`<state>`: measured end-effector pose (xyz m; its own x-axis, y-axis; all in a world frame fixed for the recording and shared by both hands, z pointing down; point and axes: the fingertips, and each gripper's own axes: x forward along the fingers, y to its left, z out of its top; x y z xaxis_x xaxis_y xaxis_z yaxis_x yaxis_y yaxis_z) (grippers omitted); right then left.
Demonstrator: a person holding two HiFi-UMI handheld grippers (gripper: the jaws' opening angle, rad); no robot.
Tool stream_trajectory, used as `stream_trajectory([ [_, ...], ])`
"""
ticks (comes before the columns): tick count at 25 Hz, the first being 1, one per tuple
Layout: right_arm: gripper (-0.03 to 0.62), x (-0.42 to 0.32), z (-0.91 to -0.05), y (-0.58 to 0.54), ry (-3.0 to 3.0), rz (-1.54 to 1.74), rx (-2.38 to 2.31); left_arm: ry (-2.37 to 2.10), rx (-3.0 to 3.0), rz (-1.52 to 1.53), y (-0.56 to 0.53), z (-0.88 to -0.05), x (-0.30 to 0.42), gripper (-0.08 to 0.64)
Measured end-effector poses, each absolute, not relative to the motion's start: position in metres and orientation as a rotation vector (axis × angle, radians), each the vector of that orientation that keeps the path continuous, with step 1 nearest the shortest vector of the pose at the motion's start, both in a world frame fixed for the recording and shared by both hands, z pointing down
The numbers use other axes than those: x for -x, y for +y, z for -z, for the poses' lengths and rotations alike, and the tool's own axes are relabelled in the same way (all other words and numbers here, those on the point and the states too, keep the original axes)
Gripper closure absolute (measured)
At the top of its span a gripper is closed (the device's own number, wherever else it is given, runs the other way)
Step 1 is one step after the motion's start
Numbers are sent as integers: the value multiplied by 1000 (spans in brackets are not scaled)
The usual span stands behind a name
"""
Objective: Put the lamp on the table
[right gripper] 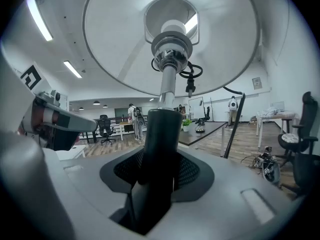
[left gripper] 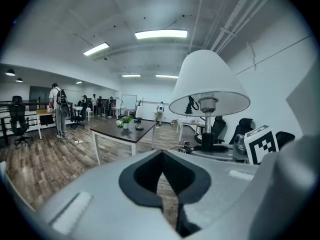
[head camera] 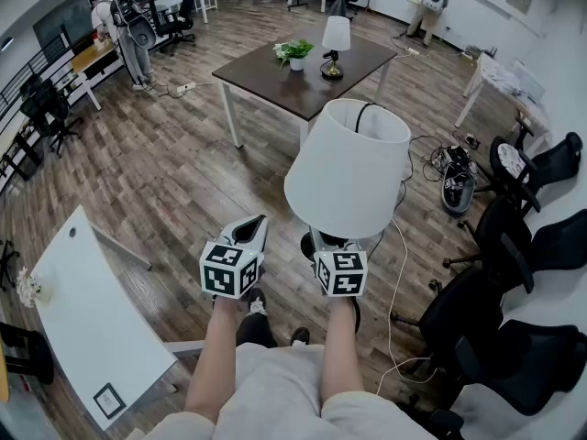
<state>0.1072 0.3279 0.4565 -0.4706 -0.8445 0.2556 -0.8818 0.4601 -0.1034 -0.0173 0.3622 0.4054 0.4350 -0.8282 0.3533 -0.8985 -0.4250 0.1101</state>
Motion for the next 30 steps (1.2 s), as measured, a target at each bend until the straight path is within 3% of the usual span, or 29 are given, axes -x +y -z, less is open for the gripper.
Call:
stream_trajectory([
  [16, 405, -114, -457, 329, -2507, -304, -1480, -1534, -2347, -158, 334, -387, 19, 559],
  [21, 407, -131, -462, 330, -2493, -293, -1489, -1480, -2332, -222, 352, -425, 6, 559],
  [30, 405, -147, -468, 312, -2537, -358, -1516, -1507, -2382, -247, 328, -421, 4, 559],
])
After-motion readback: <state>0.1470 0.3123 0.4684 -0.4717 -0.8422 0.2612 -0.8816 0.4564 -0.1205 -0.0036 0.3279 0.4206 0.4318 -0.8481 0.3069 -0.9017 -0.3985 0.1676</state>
